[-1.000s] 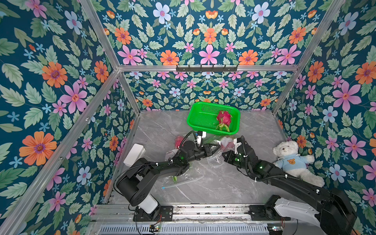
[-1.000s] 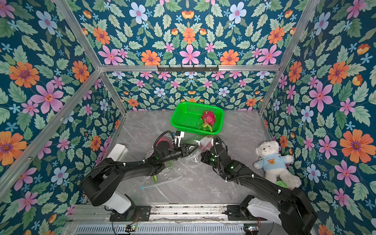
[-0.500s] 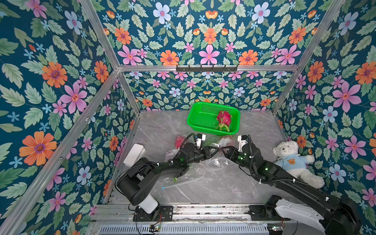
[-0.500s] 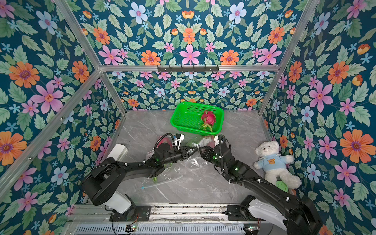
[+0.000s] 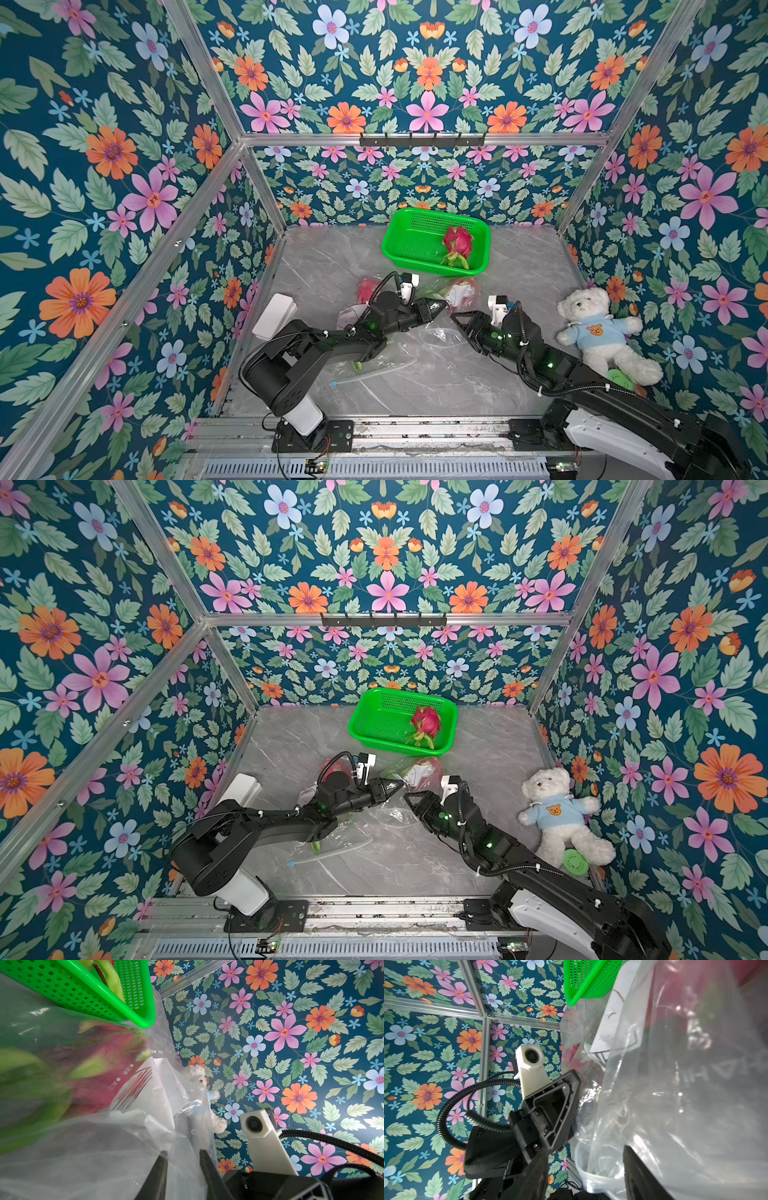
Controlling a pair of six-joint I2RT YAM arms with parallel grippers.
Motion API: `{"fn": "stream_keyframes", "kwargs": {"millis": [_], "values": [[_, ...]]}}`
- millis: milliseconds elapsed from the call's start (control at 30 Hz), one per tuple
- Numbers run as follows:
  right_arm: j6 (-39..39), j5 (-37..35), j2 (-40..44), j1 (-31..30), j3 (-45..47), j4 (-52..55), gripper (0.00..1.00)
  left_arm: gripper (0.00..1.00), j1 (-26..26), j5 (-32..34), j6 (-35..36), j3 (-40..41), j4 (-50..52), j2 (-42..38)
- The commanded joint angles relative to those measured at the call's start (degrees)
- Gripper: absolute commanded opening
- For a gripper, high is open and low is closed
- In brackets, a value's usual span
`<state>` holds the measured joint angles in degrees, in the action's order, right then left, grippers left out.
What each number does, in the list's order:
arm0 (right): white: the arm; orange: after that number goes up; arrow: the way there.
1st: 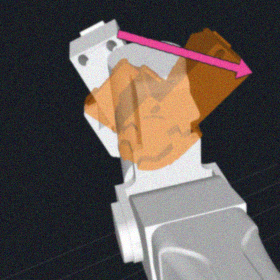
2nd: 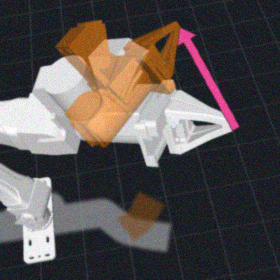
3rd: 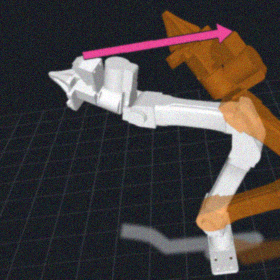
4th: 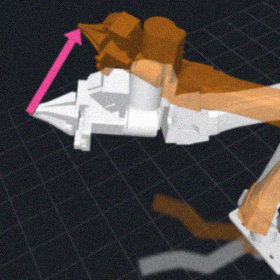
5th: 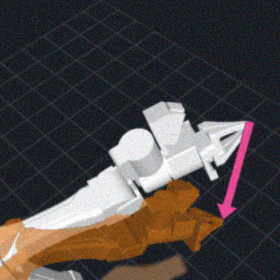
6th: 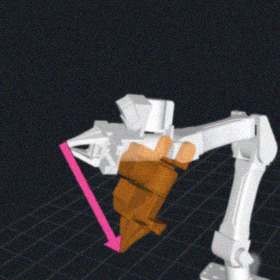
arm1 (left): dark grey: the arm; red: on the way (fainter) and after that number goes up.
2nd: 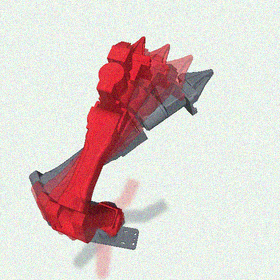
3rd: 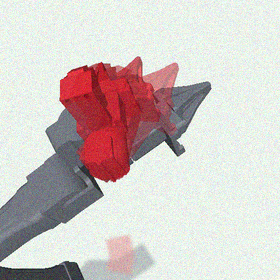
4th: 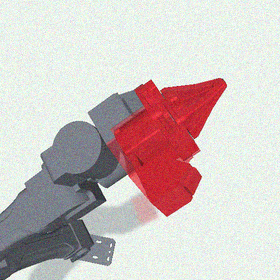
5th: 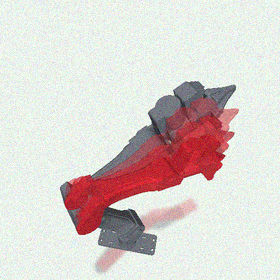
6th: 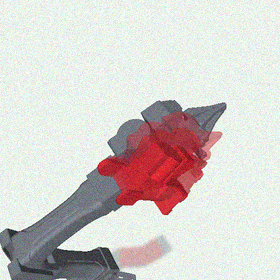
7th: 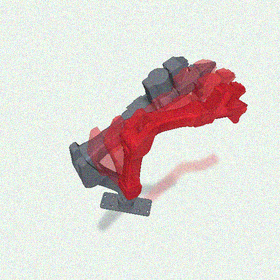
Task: Open the zip-top bag and take out the dragon fruit
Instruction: Open the zipper of the food storage bag at the center of the board.
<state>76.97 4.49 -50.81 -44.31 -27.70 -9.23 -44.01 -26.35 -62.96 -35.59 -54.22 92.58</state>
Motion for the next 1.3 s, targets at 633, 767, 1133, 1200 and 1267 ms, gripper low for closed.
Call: {"fn": "stream_keyframes", "kwargs": {"millis": [633, 767, 1133, 1200, 1267], "values": [[10.6, 2.0, -2.7, -4.0, 4.2, -11.6, 0.61, 0.30, 0.0, 2.4, 0.1, 0.5, -3.9, 1.6], [13.0, 2.8, -4.6, -4.1, 5.3, -12.7, 0.62, 0.30, 0.0, 2.4, 0.0, 0.6, -4.3, 1.3], [15.5, 0.5, -6.8, -4.2, 8.5, -15.7, 0.61, 0.30, 0.0, 2.9, 0.3, 2.0, -4.0, -0.6], [15.6, -2.7, -5.4, -3.5, 10.4, -16.2, 0.55, 0.30, -0.2, 2.5, 0.2, 2.3, -4.0, -0.9], [14.7, -4.7, -3.7, -2.0, 10.9, -13.8, 0.46, 0.30, -0.1, 1.9, 0.2, 2.8, -4.0, -1.2]]}}
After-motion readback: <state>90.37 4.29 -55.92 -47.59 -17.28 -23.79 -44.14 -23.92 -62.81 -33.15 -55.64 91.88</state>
